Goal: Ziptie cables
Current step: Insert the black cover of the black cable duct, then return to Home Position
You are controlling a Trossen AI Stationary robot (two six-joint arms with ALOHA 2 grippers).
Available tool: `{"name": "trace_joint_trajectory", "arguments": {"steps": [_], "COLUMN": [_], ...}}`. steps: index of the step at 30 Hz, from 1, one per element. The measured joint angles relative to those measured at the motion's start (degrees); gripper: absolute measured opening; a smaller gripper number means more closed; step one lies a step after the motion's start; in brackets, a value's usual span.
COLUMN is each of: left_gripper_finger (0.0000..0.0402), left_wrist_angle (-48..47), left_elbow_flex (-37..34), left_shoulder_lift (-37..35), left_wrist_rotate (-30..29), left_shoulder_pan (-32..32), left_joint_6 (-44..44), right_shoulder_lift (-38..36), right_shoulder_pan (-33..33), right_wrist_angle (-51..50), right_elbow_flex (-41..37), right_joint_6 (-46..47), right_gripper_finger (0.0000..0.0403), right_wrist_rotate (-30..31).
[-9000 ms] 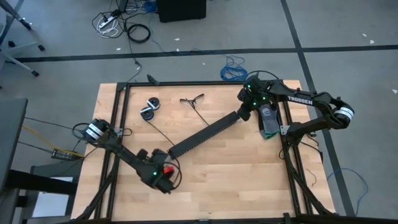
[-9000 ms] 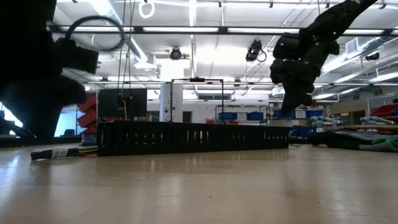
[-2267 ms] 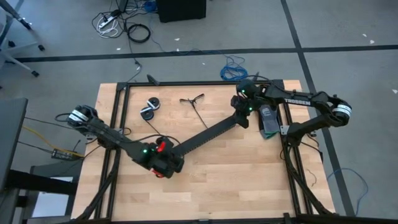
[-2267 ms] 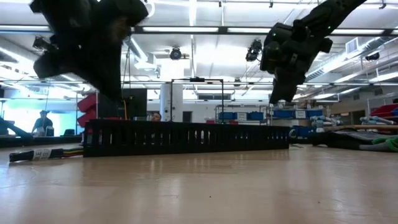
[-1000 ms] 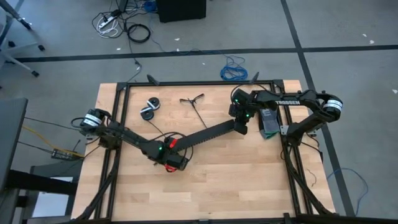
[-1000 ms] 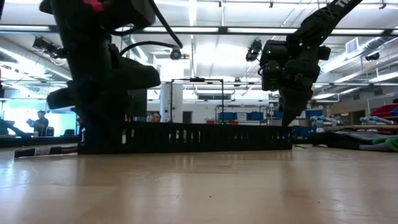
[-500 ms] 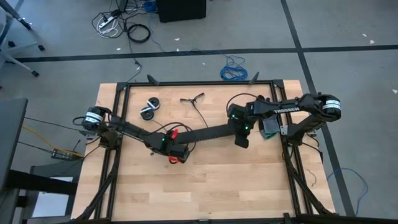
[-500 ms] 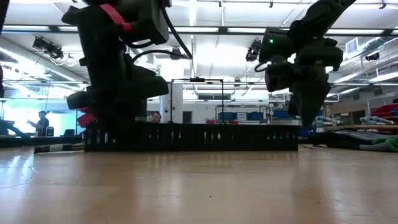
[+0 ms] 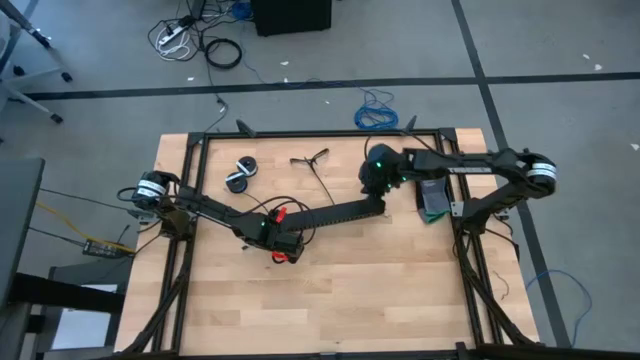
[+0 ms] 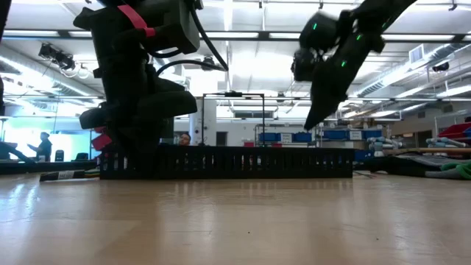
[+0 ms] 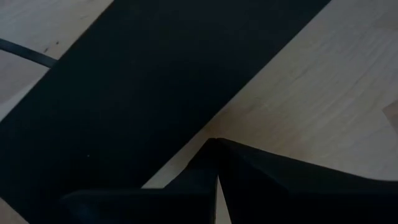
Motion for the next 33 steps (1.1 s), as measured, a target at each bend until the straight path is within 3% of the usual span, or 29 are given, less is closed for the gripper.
{"name": "trace_joint_trajectory", "arguments": {"steps": [7,24,28,33], "left_gripper_finger": [0.0000,0.0000,0.0000,0.0000], "left_wrist_angle": [0.3,0.1,-0.5,-8.6], "left_elbow_flex": [0.0,0.0,0.2,4.8], "left_shoulder_lift": [0.0,0.0,-0.2,-3.2], "left_wrist_rotate": [0.5,1.5,0.0,-4.3], "left_shoulder_pan": [0.0,0.0,-0.4,-1.7], "left_joint_6": [0.3,1.0,0.9,2.1], "right_shoulder_lift": [8.2,8.4,7.6,1.1], "right_shoulder_pan": [-7.4,-0.9,0.4,-1.8], "right_wrist_angle": [1.1,-7.0,-6.6,-5.3], "right_elbow_flex": [-0.1,-0.1,-0.1,-0.1], "right_joint_6": [-3.5,1.0,1.3,1.8], "right_gripper_finger": [0.0000,0.0000,0.0000,0.0000], "right_wrist_rotate": [-3.7,-14.8,-10.9,-8.3]}}
